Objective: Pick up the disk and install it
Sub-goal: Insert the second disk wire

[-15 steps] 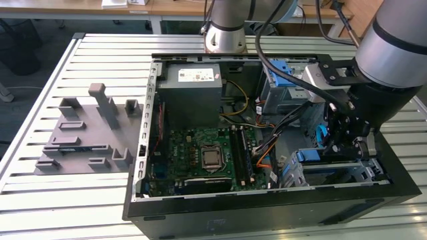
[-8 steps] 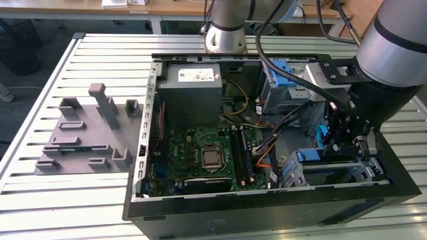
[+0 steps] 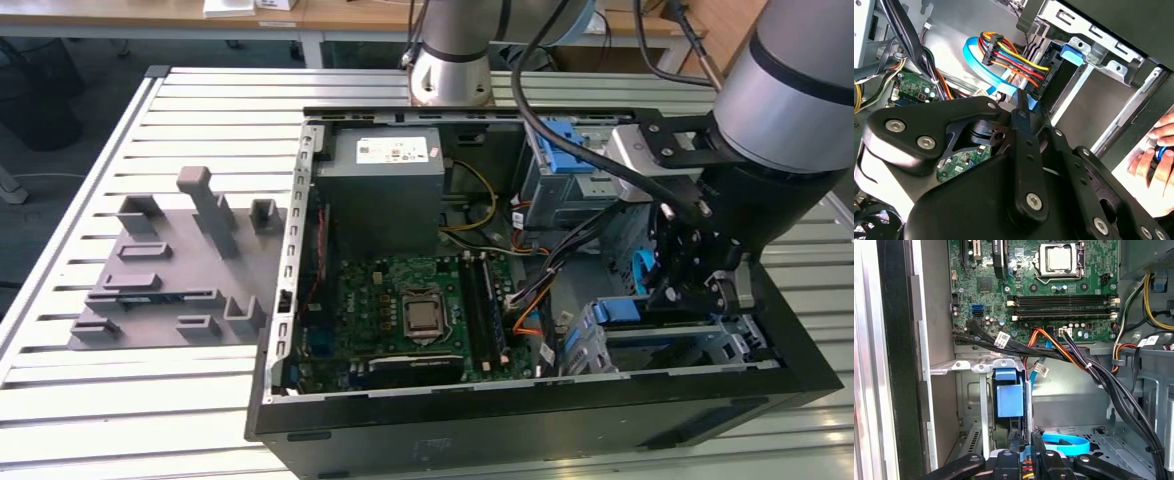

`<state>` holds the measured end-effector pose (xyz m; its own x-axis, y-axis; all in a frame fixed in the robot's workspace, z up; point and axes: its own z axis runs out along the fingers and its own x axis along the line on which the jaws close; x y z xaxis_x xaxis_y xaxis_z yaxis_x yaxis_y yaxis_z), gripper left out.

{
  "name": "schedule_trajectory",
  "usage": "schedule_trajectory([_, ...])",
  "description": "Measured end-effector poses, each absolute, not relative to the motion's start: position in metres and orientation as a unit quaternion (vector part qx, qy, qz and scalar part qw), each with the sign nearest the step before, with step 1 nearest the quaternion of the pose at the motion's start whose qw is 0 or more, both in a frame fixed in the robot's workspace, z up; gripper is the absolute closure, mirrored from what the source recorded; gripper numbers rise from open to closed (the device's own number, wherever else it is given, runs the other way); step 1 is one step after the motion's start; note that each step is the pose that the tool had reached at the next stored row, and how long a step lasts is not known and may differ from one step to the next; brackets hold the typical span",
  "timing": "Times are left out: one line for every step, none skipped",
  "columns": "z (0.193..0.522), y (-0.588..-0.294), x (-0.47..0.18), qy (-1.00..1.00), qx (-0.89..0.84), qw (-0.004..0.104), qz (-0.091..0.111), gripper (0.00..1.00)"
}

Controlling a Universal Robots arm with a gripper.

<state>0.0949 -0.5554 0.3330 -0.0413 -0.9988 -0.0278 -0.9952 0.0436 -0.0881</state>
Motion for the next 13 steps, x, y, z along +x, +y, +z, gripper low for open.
schedule_trajectory([0.3331,-0.5554,0.0949,0.721,-0.691,0.041,-0.022,0.77])
schedule_trajectory([0.3332,-0.5554,0.0949,0.721,-0.691,0.041,-0.021,0.77])
schedule_trajectory([0.3334,-0.5554,0.0949,0.721,-0.691,0.042,-0.021,0.77])
schedule_trajectory([0.3337,-0.5555,0.0949,0.721,-0.691,0.042,-0.020,0.77])
schedule_trajectory([0.3339,-0.5554,0.0949,0.721,-0.691,0.043,-0.020,0.77])
schedule_trajectory([0.3342,-0.5555,0.0949,0.721,-0.691,0.043,-0.019,0.77])
schedule_trajectory([0.3344,-0.5554,0.0949,0.721,-0.691,0.044,-0.019,0.77])
schedule_trajectory([0.3344,-0.5555,0.0949,0.721,-0.691,0.044,-0.019,0.77])
schedule_trajectory([0.3344,-0.5556,0.0949,0.721,-0.691,0.044,-0.019,0.77])
schedule_trajectory([0.3343,-0.5558,0.0949,0.721,-0.691,0.044,-0.019,0.77])
schedule_trajectory([0.3344,-0.5560,0.0949,0.721,-0.691,0.044,-0.019,0.77])
schedule_trajectory([0.3344,-0.5561,0.0949,0.721,-0.691,0.044,-0.019,0.77])
schedule_trajectory([0.3344,-0.5563,0.0949,0.721,-0.691,0.044,-0.019,0.77])
